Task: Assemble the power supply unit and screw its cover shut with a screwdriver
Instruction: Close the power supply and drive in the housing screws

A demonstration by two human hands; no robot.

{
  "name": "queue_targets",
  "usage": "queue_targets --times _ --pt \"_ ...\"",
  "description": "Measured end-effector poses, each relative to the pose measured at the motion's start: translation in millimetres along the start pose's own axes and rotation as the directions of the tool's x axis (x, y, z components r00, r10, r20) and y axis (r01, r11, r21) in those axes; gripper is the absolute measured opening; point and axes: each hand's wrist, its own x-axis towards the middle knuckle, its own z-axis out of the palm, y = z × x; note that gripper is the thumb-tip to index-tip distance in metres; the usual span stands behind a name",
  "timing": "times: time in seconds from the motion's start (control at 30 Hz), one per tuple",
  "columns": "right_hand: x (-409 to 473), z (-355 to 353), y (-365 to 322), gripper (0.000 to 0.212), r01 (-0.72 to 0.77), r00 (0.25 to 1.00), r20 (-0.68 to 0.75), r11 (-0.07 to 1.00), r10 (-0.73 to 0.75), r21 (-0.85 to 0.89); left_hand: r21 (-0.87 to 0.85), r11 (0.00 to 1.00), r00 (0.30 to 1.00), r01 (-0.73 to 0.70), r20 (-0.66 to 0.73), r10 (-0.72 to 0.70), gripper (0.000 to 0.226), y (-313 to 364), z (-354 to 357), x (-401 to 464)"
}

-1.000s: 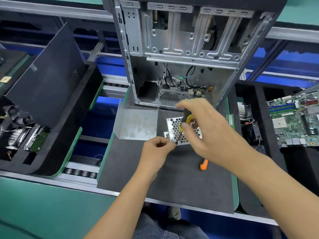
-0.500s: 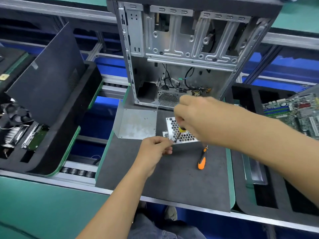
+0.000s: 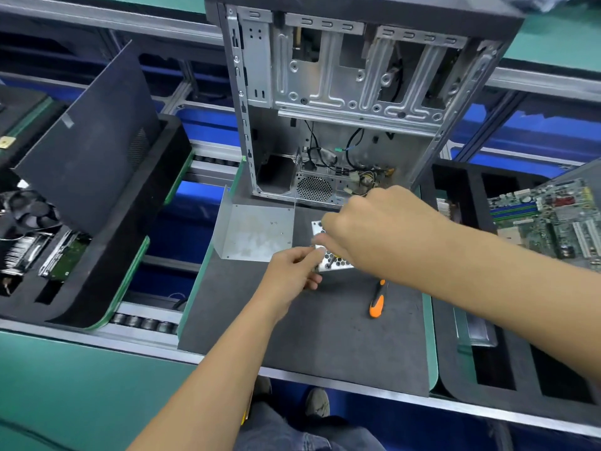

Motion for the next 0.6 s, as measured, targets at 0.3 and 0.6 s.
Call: queue_targets --times 0.3,0.6 --pt "3 -7 2 0.013 0.016 0.998 0.062 0.999 -0.014 -0.031 0.072 0.997 0.999 0.035 0.009 -0.036 0.025 2 -1 8" --pt "8 -11 8 0.015 0.068 0.980 0.188 0.998 -0.069 0.011 0.106 0.994 1.000 0.009 -0.015 -0.008 0.044 4 -2 9"
